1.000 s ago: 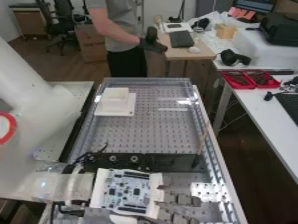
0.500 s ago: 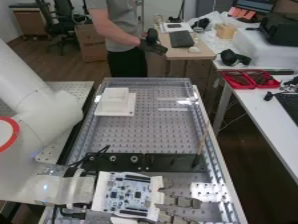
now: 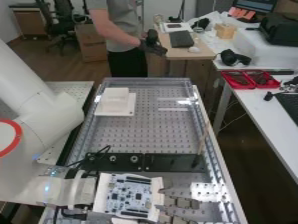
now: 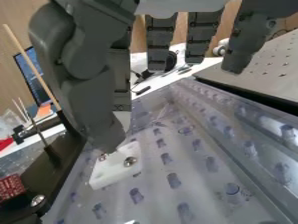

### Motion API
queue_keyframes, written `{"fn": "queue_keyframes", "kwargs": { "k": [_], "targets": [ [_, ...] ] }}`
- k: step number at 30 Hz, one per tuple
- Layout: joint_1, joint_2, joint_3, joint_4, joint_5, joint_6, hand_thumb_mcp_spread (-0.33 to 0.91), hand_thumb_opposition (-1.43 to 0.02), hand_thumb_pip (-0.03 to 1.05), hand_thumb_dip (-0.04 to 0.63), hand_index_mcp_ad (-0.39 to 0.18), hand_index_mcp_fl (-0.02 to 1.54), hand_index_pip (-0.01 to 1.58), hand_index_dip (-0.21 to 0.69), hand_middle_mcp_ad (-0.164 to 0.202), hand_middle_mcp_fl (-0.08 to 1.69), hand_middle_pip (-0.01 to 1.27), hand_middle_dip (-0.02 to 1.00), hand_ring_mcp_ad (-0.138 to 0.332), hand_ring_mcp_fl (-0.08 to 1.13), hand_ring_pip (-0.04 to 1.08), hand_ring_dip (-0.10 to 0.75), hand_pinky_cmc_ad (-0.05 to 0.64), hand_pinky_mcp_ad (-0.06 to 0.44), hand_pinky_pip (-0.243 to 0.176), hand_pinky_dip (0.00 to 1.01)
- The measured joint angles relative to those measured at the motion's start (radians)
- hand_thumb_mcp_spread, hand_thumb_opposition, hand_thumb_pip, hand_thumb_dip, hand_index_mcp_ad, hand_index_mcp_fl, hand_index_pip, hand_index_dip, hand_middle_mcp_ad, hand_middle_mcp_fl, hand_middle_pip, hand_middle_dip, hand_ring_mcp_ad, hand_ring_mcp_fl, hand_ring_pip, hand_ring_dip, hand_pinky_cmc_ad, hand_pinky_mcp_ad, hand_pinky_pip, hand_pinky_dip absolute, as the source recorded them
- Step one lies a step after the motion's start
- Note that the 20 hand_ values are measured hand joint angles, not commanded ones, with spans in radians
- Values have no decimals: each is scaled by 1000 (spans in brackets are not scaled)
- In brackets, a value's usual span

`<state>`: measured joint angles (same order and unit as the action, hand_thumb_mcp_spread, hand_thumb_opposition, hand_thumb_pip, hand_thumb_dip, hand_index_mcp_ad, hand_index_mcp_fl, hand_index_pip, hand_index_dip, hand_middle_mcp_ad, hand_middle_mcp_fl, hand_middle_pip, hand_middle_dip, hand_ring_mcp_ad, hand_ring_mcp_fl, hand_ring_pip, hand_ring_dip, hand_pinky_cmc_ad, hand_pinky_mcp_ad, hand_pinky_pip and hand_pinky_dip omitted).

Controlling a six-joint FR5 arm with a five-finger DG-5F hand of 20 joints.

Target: Grab the paper clip and place it in the clear container

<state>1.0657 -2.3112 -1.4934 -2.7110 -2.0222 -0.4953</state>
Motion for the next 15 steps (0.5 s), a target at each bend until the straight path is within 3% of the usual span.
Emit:
{"fn": "queue_keyframes", "kwargs": {
  "k": [8, 15],
  "targets": [
    [2, -2, -4, 9, -4, 3, 536, -915, 600, 269, -225, 438, 1504, 134, 16, 65, 138, 188, 129, 0, 93, 119, 328, 295, -28, 195],
    [2, 17, -26, 58, -4, 31, 545, -946, 581, 269, -225, 579, 1405, 122, 19, 119, 138, 188, 129, 0, 93, 119, 330, 295, -26, 195]
  ]
}}
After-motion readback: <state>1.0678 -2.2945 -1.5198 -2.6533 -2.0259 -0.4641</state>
